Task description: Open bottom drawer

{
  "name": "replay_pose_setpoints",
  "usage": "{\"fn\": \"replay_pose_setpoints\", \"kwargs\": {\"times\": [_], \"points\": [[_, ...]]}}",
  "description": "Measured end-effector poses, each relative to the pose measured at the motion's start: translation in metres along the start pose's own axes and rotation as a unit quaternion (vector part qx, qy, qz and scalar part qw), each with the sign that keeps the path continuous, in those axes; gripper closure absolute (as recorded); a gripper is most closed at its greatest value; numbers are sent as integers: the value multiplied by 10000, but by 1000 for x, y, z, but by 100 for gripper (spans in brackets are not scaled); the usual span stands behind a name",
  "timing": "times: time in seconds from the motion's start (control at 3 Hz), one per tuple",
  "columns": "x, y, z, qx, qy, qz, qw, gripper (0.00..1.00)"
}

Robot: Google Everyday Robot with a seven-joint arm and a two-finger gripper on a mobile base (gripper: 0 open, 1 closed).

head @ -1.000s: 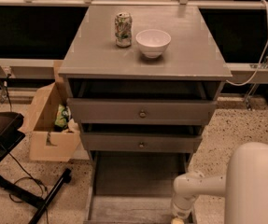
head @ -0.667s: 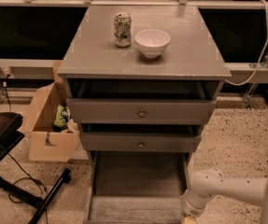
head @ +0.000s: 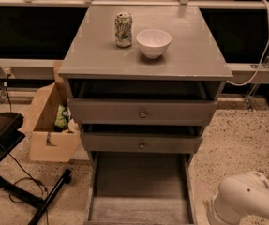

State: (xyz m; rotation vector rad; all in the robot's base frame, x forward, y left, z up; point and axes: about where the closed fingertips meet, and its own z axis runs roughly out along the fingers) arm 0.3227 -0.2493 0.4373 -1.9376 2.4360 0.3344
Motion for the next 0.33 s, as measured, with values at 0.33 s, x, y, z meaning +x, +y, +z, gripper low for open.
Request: {"fn": "replay_pose_setpoints", "kwargs": {"times": [0.33], "points": [[-14,38,-41,344,458,138,9983,0]]}}
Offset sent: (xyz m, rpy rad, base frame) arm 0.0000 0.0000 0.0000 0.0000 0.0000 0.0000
